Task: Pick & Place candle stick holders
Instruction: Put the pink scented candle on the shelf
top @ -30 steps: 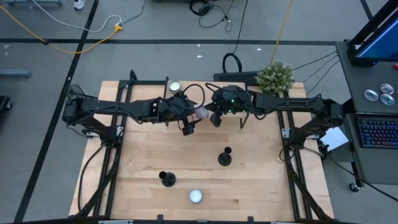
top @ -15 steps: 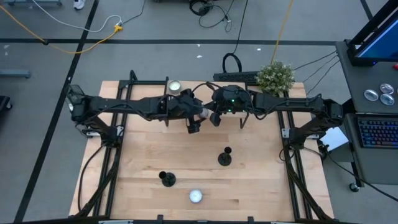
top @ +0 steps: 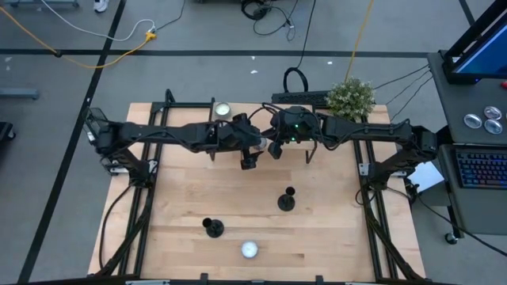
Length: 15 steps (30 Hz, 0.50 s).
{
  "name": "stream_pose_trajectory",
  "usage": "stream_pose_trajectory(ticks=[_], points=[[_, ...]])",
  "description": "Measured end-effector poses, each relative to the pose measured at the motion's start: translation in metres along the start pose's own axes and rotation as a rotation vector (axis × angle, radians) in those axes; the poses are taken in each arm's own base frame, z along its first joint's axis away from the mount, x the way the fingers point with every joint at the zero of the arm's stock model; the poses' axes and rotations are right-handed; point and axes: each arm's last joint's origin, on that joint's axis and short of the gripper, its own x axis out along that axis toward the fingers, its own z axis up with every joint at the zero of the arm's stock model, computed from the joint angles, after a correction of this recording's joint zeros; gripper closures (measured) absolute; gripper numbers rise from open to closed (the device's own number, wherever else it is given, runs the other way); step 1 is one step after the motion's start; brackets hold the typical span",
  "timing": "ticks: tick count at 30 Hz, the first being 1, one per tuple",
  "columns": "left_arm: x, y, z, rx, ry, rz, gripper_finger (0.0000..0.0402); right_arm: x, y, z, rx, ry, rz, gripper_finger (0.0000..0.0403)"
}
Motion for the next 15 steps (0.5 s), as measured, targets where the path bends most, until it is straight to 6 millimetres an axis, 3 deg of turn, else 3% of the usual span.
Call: stream_pose_trajectory(ticks=[9, 15], points=[[0.0021, 0.007, -0.0004, -0.025, -0.015, -0.017, 0.0043, 0.0, 0.0, 0.0001, 0.003, -0.001, 0.0, 0.0403], [0.007, 0.0052, -0.0013, -0.023, -0.011, -0.03, 0.0091, 0.0, 0.0001, 0.0002, 0.003, -0.002, 0.001, 0.0403]])
